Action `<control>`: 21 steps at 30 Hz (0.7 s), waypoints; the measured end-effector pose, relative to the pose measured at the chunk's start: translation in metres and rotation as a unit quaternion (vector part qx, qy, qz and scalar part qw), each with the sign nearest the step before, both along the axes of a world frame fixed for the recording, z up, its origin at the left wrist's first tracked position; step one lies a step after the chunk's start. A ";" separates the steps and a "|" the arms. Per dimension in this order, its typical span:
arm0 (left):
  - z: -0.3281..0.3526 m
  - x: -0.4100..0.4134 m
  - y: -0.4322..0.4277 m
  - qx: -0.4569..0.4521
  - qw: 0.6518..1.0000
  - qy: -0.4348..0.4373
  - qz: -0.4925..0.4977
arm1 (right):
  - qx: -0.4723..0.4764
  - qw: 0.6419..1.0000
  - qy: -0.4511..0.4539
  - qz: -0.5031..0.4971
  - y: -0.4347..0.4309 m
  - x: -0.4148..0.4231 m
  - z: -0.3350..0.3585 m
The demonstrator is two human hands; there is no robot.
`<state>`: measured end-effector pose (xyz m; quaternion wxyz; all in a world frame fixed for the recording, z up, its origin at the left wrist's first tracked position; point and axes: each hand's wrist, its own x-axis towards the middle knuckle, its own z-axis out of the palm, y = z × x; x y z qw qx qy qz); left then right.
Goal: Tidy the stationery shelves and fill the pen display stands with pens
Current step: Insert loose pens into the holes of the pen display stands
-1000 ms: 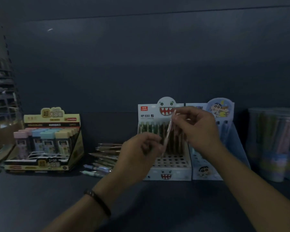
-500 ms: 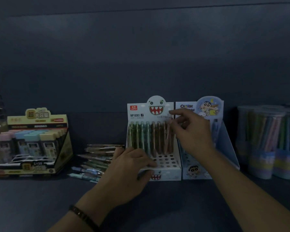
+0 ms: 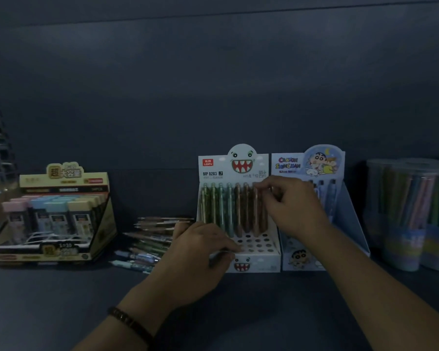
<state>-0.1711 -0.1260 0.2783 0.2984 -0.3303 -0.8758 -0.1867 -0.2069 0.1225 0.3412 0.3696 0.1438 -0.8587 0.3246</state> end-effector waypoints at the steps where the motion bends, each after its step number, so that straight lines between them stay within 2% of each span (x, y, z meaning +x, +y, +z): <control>1: 0.000 0.000 0.000 0.004 1.000 0.001 -0.003 | -0.003 1.000 -0.002 0.002 -0.001 0.001 0.000; 8: 0.018 -0.006 -0.022 0.078 0.996 -0.008 -0.044 | -0.006 0.999 0.033 0.010 -0.022 0.018 0.000; 11: 0.034 -0.003 -0.052 0.069 0.997 0.008 -0.037 | 0.005 0.998 0.038 0.047 -0.041 0.026 -0.002; 16: 0.036 0.013 -0.125 -0.026 0.998 -0.031 0.042 | 0.048 0.990 -0.007 0.134 -0.067 0.035 -0.009; 21: 0.017 0.023 -0.151 -0.095 0.989 -0.076 0.084 | 0.046 0.985 -0.025 0.162 -0.069 0.037 -0.013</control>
